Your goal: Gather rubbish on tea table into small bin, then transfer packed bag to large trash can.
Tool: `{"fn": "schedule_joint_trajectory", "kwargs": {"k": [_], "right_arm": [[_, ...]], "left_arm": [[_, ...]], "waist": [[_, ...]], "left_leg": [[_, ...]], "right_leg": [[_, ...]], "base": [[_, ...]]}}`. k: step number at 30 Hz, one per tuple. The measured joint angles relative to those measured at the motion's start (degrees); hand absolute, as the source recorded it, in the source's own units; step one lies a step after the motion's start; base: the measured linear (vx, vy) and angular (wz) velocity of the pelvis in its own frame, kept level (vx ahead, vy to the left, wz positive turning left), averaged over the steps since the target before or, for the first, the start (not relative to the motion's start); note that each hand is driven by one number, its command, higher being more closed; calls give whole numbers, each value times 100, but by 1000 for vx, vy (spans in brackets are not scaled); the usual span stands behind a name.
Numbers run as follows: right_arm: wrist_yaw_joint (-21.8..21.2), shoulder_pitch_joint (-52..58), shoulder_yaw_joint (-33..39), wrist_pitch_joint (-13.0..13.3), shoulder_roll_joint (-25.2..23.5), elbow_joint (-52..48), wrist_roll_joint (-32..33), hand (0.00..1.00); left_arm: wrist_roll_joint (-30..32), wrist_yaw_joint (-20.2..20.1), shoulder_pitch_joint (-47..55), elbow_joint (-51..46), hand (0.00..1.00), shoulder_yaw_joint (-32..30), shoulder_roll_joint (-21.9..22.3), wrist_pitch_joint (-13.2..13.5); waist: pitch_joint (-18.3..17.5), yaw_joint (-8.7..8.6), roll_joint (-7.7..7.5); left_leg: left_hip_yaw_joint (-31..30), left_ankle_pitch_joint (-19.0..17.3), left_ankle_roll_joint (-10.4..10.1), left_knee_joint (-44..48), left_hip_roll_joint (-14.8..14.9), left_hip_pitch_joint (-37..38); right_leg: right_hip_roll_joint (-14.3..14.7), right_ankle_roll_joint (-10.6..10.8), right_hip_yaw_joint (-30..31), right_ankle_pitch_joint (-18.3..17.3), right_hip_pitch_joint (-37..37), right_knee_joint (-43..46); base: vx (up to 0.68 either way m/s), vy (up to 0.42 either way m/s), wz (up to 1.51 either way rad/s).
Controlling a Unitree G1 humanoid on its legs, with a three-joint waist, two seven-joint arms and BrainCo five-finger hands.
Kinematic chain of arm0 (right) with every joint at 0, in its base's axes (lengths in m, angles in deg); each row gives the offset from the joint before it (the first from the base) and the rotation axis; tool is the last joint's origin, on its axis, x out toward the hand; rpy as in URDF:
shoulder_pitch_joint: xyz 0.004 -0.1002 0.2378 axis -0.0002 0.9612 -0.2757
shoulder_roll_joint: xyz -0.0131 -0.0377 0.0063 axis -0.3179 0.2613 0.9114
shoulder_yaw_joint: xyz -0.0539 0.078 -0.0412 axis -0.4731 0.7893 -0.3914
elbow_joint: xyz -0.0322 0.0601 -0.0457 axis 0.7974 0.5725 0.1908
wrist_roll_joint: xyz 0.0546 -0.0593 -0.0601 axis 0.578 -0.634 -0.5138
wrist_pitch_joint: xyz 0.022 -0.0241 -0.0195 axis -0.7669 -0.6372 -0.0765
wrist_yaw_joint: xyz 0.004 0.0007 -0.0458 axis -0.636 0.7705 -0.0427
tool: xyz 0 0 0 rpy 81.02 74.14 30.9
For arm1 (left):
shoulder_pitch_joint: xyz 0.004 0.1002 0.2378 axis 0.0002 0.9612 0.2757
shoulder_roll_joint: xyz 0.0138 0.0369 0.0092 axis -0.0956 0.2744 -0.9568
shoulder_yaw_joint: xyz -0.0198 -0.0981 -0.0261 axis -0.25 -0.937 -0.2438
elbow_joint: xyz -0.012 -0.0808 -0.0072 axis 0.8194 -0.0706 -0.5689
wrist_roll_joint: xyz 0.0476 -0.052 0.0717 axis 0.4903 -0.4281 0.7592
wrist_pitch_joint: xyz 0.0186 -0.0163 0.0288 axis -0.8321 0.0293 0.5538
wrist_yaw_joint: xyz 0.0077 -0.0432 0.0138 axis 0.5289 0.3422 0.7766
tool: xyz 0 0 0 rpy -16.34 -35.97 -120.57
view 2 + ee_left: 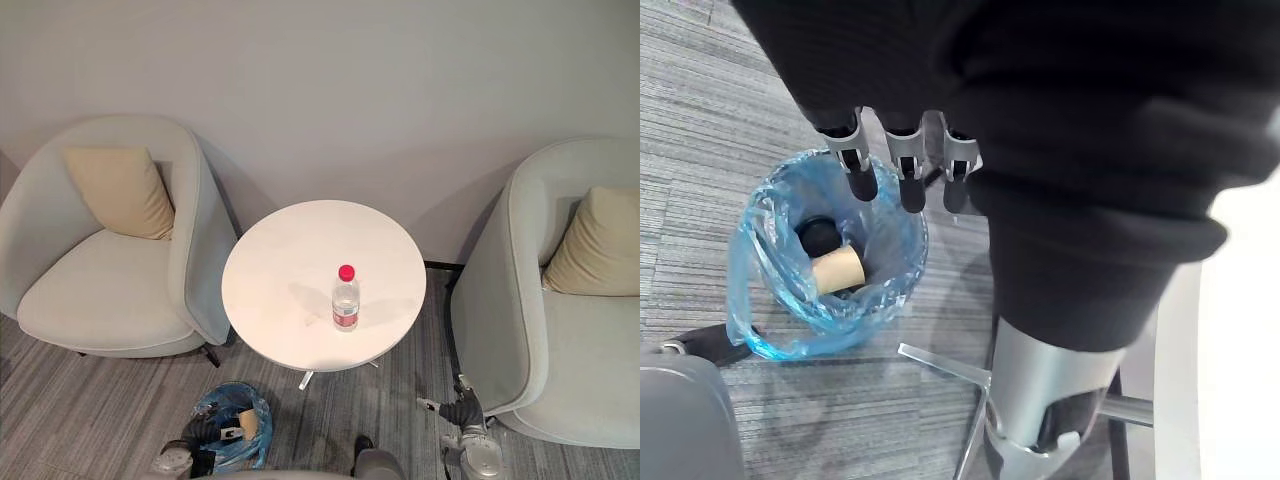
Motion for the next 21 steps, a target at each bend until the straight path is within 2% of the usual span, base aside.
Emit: {"fn": "schedule_joint_trajectory", "kwargs": {"k": [4, 10, 14, 21], "right_arm": [[-16, 123, 3, 31, -3, -566, -61, 0], [-74, 43, -181, 251, 12, -1199, -110, 0], [-160, -180, -441, 357, 16, -1279, -108, 0], [-272, -404, -760, 394, 173, -1435, -106, 0]], "left_arm": [[4, -2, 31, -58, 0, 3, -1, 1], [15, -6, 82, -69, 0, 18, -4, 28], [21, -13, 107, -105, 0, 113, -13, 44], [62, -61, 231, -105, 0, 261, -49, 62]], "waist": [[-37, -3, 8], [-77, 12, -56], [-80, 27, -54], [-83, 38, -50]], "left_leg": [[-27, 33, -24, -8, -1, 102], [-25, 34, -26, -10, -51, 209], [-29, 38, -22, -2, -91, 207], [-178, 36, -16, 0, -99, 131]], "right_leg": [[22, -20, -11, -158, -8, 255], [-36, -22, -19, -330, 9, 450], [-81, -14, -28, -338, 14, 460], [-133, -7, -139, -342, 7, 468]], "base": [[113, 2, 2], [76, 15, 2], [-12, 7, 2], [-64, -4, 10]]}}
